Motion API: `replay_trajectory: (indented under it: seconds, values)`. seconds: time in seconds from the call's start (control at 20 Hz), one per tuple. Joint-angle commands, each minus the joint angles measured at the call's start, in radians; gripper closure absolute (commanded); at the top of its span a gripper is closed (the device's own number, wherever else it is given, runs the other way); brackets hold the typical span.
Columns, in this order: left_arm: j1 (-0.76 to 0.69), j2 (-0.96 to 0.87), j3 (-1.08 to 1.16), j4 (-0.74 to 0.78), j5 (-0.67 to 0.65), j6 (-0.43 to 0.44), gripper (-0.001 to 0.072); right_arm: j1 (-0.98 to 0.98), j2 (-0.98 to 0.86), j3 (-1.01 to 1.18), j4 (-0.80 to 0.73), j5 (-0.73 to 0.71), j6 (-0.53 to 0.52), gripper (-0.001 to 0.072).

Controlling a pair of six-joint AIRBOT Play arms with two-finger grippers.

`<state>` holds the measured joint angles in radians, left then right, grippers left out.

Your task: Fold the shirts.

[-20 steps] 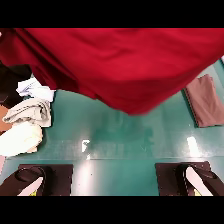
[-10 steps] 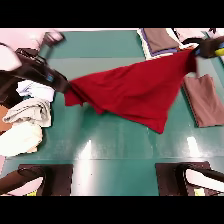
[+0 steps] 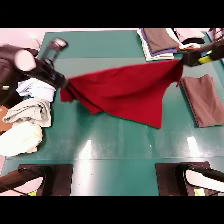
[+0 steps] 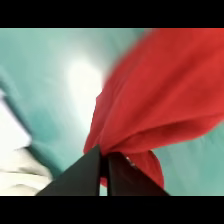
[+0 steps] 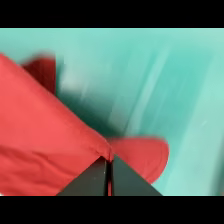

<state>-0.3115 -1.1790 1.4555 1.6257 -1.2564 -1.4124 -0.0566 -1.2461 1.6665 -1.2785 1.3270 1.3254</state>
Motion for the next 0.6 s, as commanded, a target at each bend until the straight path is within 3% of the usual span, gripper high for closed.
replay_trajectory:
  seconds: [0.0, 0.3, 0.55]
  values:
    - [0.000, 0.168, 0.133, 0.047, 0.008, -0.028, 0.0680, -0.032, 0.134, 0.125, -0.005, -0.008, 0.002, 0.0697]
    - [0.000, 0.473, 0.233, -0.033, -0.050, -0.026, 0.0681, -0.155, 0.364, 0.264, -0.005, -0.007, 0.002, 0.0697]
    - [0.000, 0.467, 0.201, -0.129, -0.242, -0.013, 0.0680, -0.248, 0.362, 0.270, 0.018, 0.016, 0.022, 0.0698]
